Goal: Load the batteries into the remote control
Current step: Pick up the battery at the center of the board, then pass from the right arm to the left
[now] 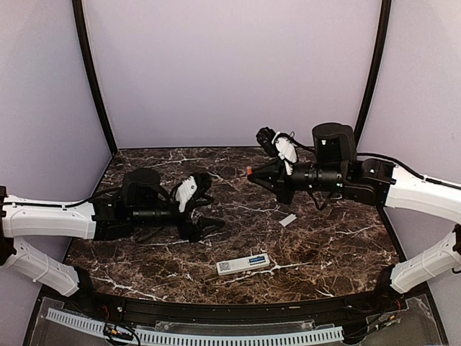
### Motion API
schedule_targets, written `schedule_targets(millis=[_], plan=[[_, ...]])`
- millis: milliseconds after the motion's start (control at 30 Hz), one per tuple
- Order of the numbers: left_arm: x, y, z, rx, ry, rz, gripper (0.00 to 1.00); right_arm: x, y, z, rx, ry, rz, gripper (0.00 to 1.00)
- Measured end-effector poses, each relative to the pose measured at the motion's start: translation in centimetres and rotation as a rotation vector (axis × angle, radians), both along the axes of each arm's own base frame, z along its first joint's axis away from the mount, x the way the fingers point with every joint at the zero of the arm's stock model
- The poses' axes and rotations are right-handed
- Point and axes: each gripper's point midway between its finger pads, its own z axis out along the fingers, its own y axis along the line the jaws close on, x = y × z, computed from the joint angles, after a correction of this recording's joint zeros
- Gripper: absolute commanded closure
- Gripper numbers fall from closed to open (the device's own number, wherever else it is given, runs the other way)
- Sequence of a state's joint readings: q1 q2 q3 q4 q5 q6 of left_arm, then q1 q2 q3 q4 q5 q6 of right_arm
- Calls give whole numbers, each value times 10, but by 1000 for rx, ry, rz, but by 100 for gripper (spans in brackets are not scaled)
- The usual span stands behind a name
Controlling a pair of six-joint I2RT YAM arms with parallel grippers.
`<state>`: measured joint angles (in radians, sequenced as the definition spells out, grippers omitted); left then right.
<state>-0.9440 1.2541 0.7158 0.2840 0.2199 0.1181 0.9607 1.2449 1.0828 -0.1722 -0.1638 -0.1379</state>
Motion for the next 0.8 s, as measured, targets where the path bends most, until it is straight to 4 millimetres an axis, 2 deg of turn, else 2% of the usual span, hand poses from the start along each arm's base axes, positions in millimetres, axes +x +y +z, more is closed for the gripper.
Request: schedule_targets(millis=[133,433,633,800], plan=[[3,-9,28,-57,-60,6,27,6,14,29,188,93,-39,100],[30,-15,98,-195,-218,117,57,13,25,65,448,275,-83,100],[43,-27,117,-222,-271,136,58,10,31,63,470,336,-88,100],[44,-36,120,-219,-295,126,60,8,34,60,472,359,-95,100]])
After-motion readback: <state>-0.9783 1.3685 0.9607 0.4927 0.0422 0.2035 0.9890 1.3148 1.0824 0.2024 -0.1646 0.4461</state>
